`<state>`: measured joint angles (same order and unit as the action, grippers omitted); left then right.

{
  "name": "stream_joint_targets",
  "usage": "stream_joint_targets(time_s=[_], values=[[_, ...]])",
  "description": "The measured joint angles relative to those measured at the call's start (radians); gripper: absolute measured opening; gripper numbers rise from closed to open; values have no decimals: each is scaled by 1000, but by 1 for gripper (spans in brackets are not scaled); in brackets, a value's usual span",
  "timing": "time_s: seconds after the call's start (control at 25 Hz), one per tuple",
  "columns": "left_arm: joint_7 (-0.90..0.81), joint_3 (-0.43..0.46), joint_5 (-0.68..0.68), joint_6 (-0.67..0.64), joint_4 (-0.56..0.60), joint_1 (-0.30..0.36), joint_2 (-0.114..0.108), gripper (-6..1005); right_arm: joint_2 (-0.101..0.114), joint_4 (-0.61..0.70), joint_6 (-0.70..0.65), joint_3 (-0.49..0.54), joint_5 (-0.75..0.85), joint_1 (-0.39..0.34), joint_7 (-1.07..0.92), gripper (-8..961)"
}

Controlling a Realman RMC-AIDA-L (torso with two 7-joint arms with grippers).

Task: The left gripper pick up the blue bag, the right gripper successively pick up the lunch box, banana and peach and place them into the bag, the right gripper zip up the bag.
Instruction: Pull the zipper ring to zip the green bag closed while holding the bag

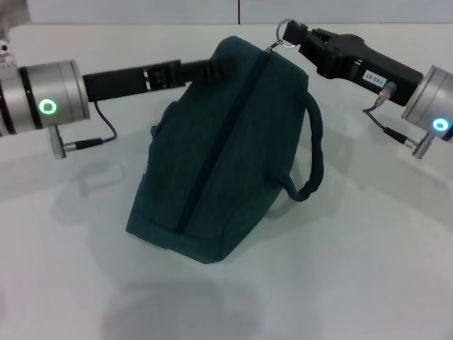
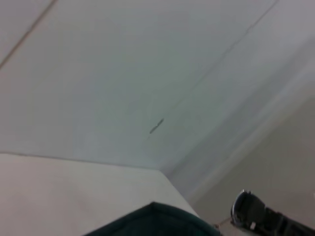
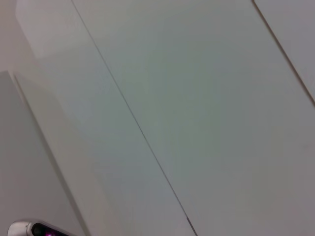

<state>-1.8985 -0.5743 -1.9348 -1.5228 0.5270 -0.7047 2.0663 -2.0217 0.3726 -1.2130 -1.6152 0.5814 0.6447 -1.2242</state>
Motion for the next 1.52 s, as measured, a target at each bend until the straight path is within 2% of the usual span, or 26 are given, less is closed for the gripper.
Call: stream_joint_targets(time_s=[0.36, 0.6, 1.04, 1.2, 1.52], values=[[3, -27, 12, -1, 1, 0, -1, 375, -1, 0, -8, 0, 0, -5, 0, 36], [4, -27, 22, -3, 1, 2, 0, 172, -2, 1, -14, 0, -1, -15, 0, 37], [10, -28, 22, -23, 6, 7, 5, 55, -2, -1, -27, 0, -30, -30, -16, 38], [14, -28, 22, -60, 44, 18, 17, 56, -1, -14, -27, 1, -75, -45, -42, 39], [72, -30, 56, -143, 56, 29, 20, 59, 4, -58, -24, 6, -88, -45, -175, 40]])
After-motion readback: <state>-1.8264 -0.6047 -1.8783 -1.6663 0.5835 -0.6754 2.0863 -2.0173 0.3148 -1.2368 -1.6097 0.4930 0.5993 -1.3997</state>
